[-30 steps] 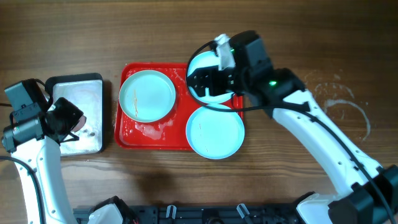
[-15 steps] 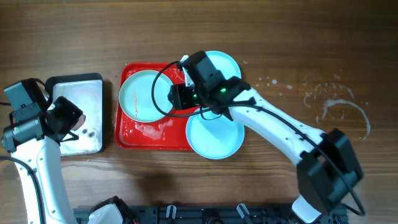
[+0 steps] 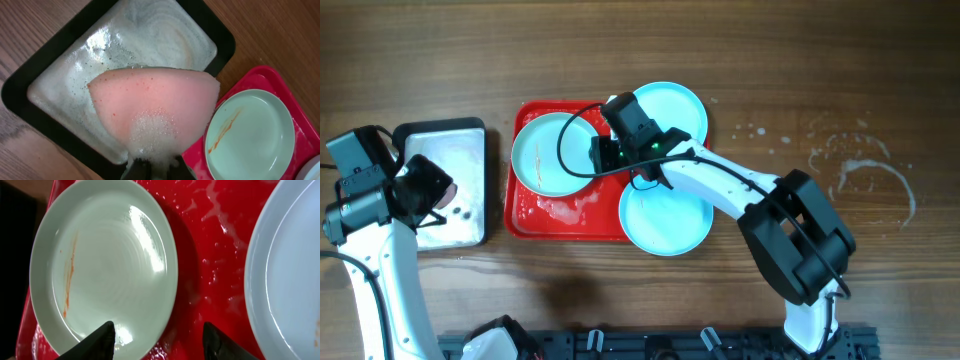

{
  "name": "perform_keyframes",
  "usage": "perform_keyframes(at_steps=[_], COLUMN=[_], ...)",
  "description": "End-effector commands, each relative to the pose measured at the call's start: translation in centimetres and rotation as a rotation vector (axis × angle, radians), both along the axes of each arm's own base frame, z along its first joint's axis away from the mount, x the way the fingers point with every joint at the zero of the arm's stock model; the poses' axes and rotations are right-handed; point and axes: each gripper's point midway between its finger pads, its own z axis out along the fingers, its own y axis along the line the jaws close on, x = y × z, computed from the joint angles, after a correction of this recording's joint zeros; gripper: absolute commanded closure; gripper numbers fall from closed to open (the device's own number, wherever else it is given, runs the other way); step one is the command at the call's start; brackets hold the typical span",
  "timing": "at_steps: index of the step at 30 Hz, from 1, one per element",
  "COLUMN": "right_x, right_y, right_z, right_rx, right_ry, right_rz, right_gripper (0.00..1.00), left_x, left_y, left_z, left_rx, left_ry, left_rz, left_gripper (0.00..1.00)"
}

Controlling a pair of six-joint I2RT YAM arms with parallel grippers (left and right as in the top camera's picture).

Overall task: Clean dirty plates on tray and stack at the side
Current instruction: 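Reach the right gripper to the left plate rim and grip it, then move the sponge from the basin onto the held left plate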

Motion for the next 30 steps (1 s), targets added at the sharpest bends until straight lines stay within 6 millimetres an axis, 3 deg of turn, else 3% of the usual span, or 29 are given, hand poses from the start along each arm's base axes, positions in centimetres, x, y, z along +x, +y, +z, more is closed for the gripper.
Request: perform_keyframes(at_steps=[1,14,20,24,30], right_x=[0.7,0.6,-0.1,-1.2,-1.8], right_y=[0.3,2.4,1.7,0.7,0.0], right_z=[-1.1,-3.7,-4.5,-5.5,-4.6], right_rx=[-0.016,-0.011,-0.044,-0.084,-0.131], right_ry=[-0.012,-0.043,-0.005,0.064,0.110], right_rz=[-0.037,-0.020,-0.024,-0.051,-0.050], right_gripper=[0.45,0.55,0.67,0.95,0.96], left_x=[0.3,0.8,0.8,0.9,1.1], left_y=[0.4,0.7,0.7,0.7,0.9], left_z=[1.2,1.5,1.5,1.4,1.6], left_rx=[0.035,0.049,0.048,0.047,0.054], left_ry=[-0.026,-0.048,-0.050,-0.048,-0.061], left_rz=[-0.008,-0.005,-0.003,-0.003,-0.003], left_gripper=[0.96,0.96,0.96,0.96,0.96])
